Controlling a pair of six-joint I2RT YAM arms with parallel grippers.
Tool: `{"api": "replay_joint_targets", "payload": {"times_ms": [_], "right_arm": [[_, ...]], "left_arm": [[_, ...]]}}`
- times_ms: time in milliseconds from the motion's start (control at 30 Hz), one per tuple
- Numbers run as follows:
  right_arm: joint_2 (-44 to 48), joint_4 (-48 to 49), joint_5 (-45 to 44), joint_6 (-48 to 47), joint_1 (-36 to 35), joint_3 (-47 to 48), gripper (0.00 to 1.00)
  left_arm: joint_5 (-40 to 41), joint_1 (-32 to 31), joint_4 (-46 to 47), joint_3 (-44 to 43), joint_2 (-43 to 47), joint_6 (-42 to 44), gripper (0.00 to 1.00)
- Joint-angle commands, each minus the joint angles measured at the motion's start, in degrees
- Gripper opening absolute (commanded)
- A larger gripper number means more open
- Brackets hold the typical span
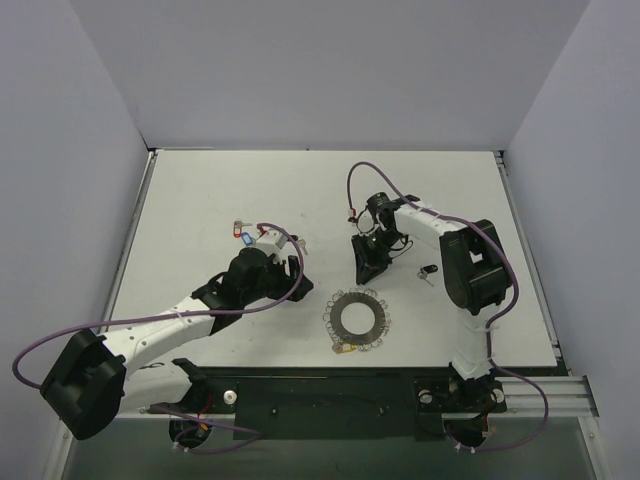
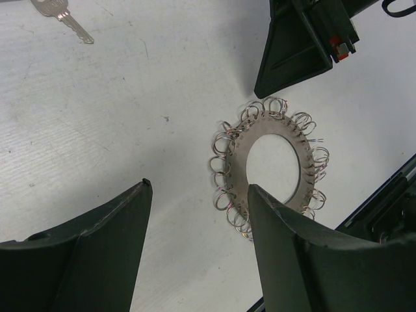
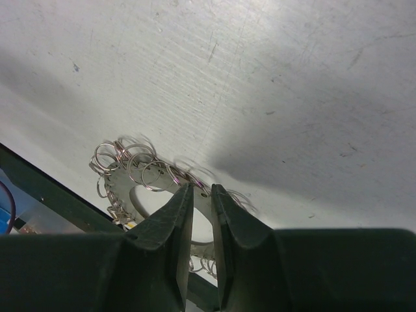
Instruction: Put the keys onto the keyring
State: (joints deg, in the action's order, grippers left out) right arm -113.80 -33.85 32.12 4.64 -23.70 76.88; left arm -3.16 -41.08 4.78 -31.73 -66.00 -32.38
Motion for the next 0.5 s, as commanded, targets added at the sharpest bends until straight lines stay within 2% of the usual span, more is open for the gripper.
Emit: {"api": "replay_joint_targets", "payload": {"times_ms": [0,467], "right_arm": [[-0.46,-2.80,0.58,-0.42,-0.38,0.46,0.14],[-2.22,-3.16,-0.13,-1.13,-1.08,0.02,0.14]], "left_arm": [[0.87,0.12,0.15,0.00,1.49,0.65,0.70],[1.14,0.12,-0.12,0.17,2.01,0.74,0.70]]}}
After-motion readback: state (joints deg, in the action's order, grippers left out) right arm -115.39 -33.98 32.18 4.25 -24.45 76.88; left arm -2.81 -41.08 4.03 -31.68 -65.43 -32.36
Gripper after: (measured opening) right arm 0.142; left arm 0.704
